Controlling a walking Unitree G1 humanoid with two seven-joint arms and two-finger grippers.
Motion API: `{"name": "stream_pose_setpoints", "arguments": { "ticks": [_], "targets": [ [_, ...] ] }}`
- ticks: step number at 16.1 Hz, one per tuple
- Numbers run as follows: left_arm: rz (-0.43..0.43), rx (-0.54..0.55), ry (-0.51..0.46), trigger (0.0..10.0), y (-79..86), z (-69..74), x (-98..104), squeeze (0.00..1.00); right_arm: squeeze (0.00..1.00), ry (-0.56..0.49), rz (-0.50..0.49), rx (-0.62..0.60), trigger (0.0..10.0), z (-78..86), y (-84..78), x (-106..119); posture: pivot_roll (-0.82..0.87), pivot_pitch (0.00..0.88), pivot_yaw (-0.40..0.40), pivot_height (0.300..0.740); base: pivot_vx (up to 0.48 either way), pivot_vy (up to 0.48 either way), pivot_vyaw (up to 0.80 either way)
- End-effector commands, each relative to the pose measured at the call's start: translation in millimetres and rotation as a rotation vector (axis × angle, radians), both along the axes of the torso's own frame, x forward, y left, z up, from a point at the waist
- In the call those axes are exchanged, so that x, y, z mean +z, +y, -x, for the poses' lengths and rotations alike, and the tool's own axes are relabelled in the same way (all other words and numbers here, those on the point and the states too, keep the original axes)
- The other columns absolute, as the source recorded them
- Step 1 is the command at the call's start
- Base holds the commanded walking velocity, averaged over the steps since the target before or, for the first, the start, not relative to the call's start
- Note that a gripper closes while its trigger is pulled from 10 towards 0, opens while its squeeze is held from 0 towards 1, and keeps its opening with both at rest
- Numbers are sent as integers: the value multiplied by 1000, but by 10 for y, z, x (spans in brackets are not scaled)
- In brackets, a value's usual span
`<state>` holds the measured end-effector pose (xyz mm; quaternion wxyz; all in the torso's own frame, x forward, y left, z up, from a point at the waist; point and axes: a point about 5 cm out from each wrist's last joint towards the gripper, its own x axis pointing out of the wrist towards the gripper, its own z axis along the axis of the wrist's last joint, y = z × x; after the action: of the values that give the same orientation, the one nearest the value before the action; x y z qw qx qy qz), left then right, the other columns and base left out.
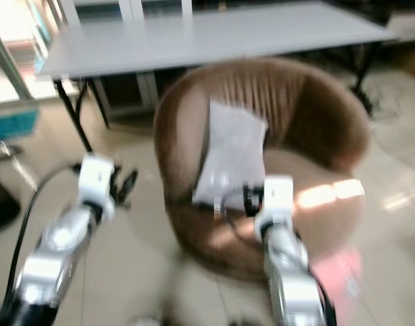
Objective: Move the pillow to the sofa from floor
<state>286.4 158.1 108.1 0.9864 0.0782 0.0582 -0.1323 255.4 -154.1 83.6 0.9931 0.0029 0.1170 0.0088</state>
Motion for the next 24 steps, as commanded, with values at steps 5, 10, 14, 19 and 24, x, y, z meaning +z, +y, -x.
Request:
{"name": "stream_pose_setpoints", "arguments": {
  "ticks": [5,10,14,19,24],
  "targets": [
    [-22,17,-8,10000,8,-16,1,0,0,1,72,48,10000,-19,6,26,-49,17,46,740,0,-61,0],
    [-27,26,-9,10000,0,-14,-1,0,0,-2,78,61,10000,-23,30,28,-52,21,45,740,0,-480,710],
    [-35,20,-11,10000,-16,-21,-1,0,0,-2,84,59,10000,-30,22,27,-53,21,44,740,0,-480,800],
    [-38,22,-13,10000,-22,-26,0,0,0,-3,97,85,10000,-36,53,26,-55,19,41,740,0,-480,529],
    [-38,21,-14,10000,-26,-26,-7,0,0,3,103,94,10000,-34,57,16,-58,17,41,740,0,-480,640]
  ]
}}
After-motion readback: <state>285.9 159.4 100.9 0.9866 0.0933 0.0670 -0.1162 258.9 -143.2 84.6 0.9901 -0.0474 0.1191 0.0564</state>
